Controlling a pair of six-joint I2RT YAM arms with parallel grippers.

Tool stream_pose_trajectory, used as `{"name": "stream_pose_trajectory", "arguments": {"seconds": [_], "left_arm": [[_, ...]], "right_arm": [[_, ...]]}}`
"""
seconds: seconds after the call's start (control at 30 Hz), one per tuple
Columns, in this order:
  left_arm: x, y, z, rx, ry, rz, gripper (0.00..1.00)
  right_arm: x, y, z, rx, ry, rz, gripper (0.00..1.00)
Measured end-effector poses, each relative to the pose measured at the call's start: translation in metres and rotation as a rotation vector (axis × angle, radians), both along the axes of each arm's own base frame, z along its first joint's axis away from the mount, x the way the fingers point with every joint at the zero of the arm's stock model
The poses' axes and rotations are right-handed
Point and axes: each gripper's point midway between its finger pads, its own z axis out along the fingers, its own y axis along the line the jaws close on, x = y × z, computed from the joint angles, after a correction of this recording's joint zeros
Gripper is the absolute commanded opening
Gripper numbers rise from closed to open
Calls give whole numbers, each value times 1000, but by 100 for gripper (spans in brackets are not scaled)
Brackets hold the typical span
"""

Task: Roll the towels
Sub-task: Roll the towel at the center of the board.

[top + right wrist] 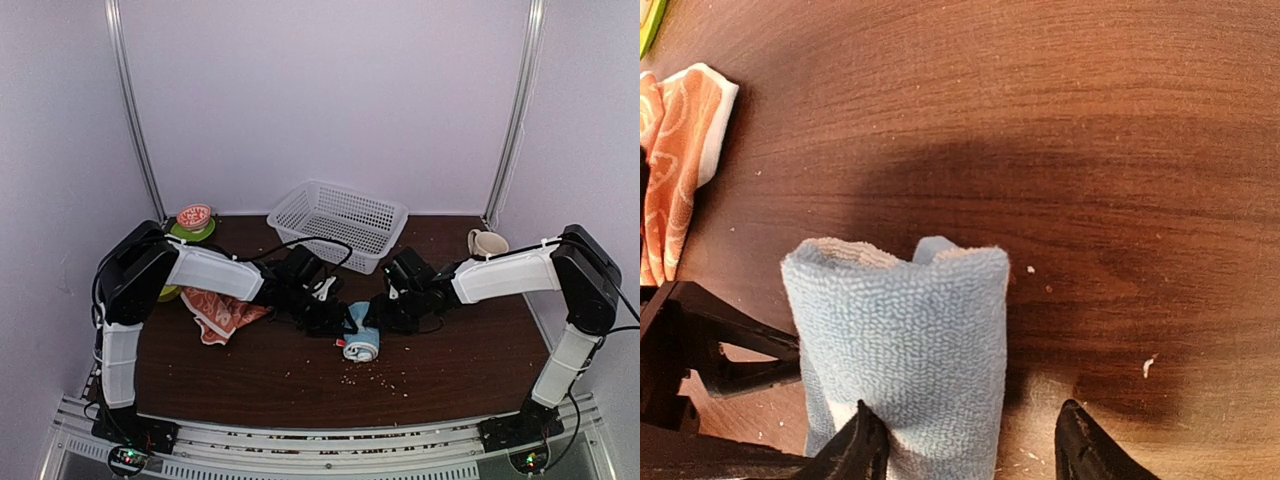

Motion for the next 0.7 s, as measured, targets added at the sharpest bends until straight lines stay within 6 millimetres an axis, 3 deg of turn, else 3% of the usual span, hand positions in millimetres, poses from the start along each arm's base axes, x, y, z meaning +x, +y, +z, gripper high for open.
{"name": "stream_pose_trajectory", "arguments": {"seconds": [0.1, 0.23, 0.37, 0.5, 0.6, 0.7], "left_arm": [[-4, 13, 1, 39, 1, 11, 63], [-10, 25, 13, 59, 1, 17, 54], [-11, 14, 38, -10, -26, -5, 45], [-19, -3, 51, -73, -36, -49, 37], [-28, -15, 49, -99, -24, -89, 31], [-37, -20, 31, -86, 7, -118, 28]], "right_arm": [[0, 0, 0, 0, 0, 1, 57], [0, 1, 0, 4, 0, 2, 57], [0, 2, -1, 8, 1, 4, 57], [0, 4, -1, 14, 3, 7, 57], [1, 5, -1, 18, 3, 9, 57], [0, 5, -1, 20, 4, 10, 59]]}}
